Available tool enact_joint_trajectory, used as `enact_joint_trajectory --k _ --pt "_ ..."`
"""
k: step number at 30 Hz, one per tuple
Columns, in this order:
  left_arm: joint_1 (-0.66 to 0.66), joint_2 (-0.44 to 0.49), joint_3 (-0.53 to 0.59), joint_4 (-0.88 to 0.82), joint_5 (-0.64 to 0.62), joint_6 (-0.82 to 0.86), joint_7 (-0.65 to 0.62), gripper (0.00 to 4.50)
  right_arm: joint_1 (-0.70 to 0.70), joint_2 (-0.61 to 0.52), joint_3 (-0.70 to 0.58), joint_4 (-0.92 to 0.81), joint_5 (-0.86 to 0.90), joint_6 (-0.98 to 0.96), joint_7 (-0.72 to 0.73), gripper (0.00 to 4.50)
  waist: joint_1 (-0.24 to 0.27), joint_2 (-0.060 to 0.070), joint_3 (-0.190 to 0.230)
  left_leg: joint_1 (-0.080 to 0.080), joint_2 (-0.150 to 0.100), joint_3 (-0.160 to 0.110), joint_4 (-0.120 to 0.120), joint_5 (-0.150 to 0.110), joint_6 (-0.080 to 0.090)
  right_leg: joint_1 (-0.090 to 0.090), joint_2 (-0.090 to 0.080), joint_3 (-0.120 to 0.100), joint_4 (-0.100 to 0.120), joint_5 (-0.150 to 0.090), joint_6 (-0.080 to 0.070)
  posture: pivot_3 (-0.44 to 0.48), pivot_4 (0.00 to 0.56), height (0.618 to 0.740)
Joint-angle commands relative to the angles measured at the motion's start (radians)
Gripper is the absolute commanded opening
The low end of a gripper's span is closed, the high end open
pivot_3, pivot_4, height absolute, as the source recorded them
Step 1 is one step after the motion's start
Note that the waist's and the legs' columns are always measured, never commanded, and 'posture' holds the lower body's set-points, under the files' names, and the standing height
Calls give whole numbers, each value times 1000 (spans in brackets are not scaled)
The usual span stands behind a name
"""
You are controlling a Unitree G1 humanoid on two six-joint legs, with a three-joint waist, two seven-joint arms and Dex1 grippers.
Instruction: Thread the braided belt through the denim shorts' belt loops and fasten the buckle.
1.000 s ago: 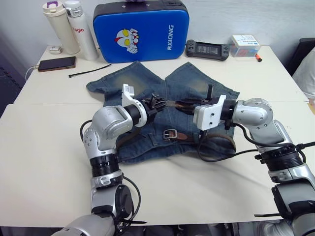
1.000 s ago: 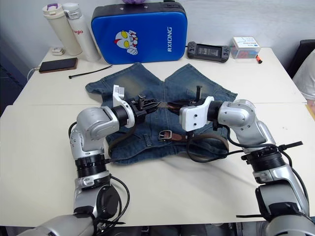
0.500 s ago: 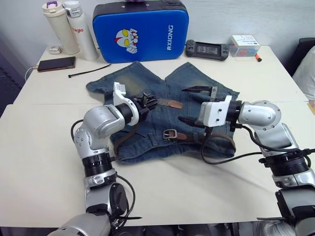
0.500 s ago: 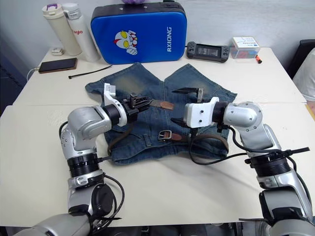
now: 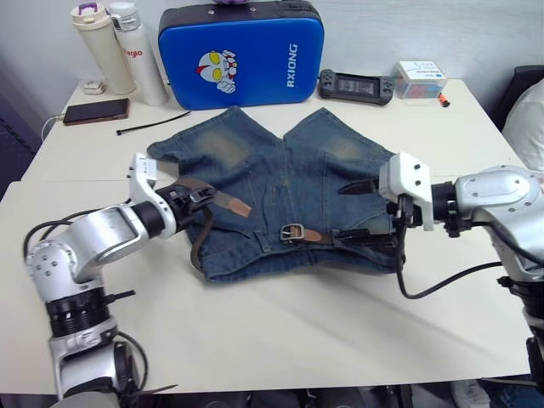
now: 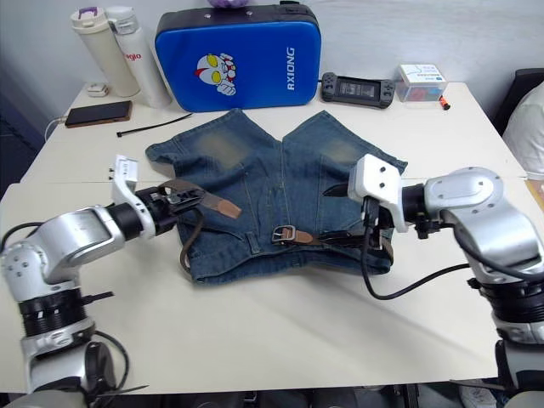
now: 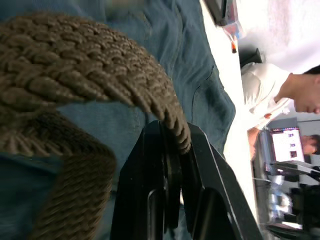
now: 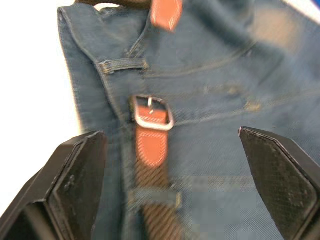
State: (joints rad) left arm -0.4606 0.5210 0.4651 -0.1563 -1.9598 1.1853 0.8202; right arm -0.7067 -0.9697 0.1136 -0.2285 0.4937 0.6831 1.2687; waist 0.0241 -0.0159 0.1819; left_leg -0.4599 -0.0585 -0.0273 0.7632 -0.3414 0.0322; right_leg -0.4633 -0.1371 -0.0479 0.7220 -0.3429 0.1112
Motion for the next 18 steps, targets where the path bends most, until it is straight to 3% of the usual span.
enact_joint_trajectory --k 1,5,10,16,18 --pt "110 23 -21 -169 -12 -85 -35 0 -80 -41 -12 -2 96 149 82 4455 0 0 0 1 0 0 -2 0 0 0 -1 0 -1 0 0 0 150 664" --pt "223 -21 -97 -351 -12 -268 38 0 -138 -39 32 10 108 201 132 4455 6 0 0 1 0 -1 -3 0 -1 2 -1 0 -4 0 0 0 150 664" --pt "296 -66 -169 -440 -12 -444 196 0 -179 13 74 62 51 160 111 4455 3 0 0 1 -1 -1 -2 0 -1 4 -2 0 -6 0 0 0 150 664" --pt "347 11 -261 -481 -12 -497 262 0 -216 40 105 82 8 150 100 4455 3 0 0 1 -1 -1 -4 0 -1 3 -1 -1 -6 0 0 0 150 664" --pt "337 -3 -289 -486 -12 -527 267 0 -234 47 126 73 -8 167 91 4455 4 0 0 1 -1 -1 -3 0 -1 3 -1 0 -6 0 0 0 150 664"
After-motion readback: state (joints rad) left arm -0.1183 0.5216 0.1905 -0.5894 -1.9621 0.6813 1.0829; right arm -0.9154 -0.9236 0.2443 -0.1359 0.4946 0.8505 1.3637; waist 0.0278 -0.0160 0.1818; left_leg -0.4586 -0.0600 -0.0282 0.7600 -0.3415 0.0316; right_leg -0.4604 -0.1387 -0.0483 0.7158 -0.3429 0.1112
